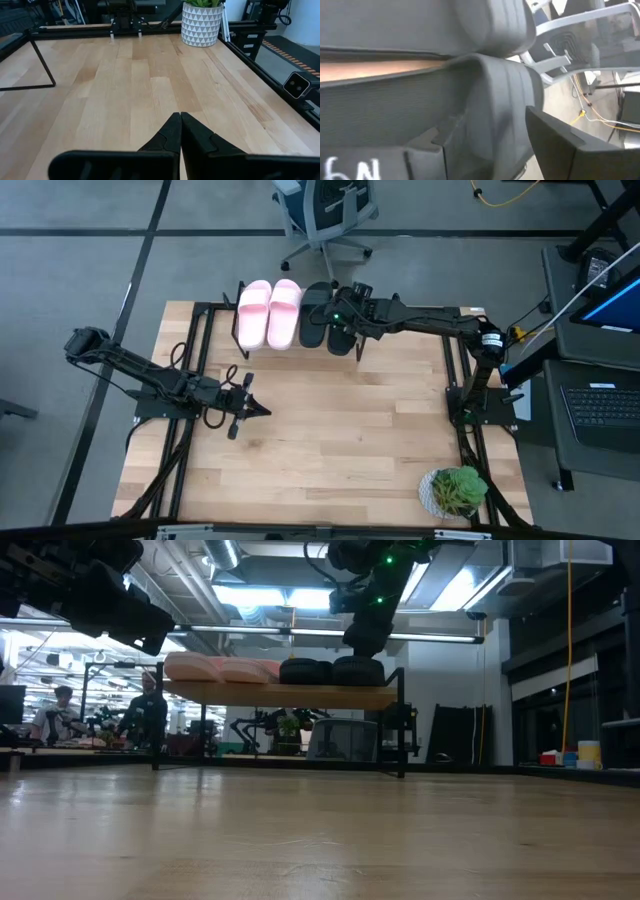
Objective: Pick and place slides into the shelf
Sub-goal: Return to Home Position
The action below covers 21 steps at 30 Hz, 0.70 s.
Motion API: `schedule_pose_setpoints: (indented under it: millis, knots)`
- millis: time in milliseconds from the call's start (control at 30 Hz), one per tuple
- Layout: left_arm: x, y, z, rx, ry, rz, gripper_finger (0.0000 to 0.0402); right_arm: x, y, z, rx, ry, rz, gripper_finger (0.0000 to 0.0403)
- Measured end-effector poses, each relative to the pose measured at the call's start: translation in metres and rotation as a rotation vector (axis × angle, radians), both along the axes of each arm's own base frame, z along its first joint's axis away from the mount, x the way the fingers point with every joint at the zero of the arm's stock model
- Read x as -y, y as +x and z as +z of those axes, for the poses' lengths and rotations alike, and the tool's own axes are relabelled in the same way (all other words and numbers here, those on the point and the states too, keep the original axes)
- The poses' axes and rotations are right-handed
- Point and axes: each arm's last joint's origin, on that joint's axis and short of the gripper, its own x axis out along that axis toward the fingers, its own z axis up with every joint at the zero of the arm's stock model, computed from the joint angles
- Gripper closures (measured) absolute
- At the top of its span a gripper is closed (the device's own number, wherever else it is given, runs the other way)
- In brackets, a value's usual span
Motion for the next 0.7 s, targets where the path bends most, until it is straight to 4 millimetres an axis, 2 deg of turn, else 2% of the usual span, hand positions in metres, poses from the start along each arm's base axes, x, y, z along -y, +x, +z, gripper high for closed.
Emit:
schedule_pose_setpoints:
  millis: [200, 533, 600, 700]
  knots:
    - [0.000, 0.000, 0.000, 0.000, 0.002, 0.000, 0.0399, -0.016, 0.002, 0.009, 0.005, 0.001, 0.040, 0.0205]
    - [0.000, 0.000, 0.000, 0.000, 0.003, -0.001, 0.0399, -0.052, 0.001, 0.043, 0.051, 0.060, 0.032, 0.0210]
    - [0.000, 0.000, 0.000, 0.001, 0.003, -0.001, 0.0399, -0.059, -0.002, 0.052, 0.068, 0.073, 0.020, 0.0227]
    - [0.000, 0.000, 0.001, 0.014, -0.001, -0.001, 0.0399, -0.068, -0.007, 0.066, 0.062, 0.091, 0.011, 0.0282]
